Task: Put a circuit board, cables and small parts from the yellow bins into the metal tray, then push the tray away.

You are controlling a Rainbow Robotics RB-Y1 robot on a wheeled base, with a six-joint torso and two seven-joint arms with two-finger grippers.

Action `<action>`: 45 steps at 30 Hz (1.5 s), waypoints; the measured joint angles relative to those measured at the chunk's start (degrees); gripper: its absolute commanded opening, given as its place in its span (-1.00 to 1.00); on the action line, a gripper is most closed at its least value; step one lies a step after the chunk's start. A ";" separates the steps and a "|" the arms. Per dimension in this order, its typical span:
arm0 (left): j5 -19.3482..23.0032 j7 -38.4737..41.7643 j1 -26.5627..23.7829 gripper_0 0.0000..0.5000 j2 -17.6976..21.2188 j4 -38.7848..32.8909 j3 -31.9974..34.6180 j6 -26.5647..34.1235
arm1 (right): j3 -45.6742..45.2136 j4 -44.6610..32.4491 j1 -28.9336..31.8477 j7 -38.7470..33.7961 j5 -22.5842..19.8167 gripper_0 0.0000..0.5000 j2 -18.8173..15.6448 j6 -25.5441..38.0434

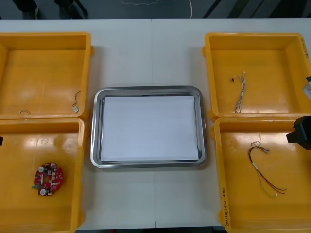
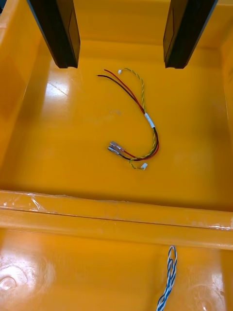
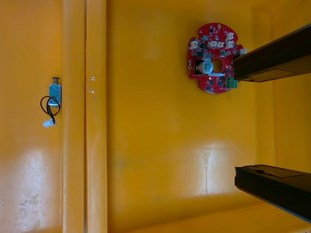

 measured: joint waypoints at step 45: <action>-8.15 35.45 2.14 1.00 -0.70 -0.01 0.09 6.72 | 14.82 5.23 2.01 12.95 6.72 1.00 -0.97 -11.82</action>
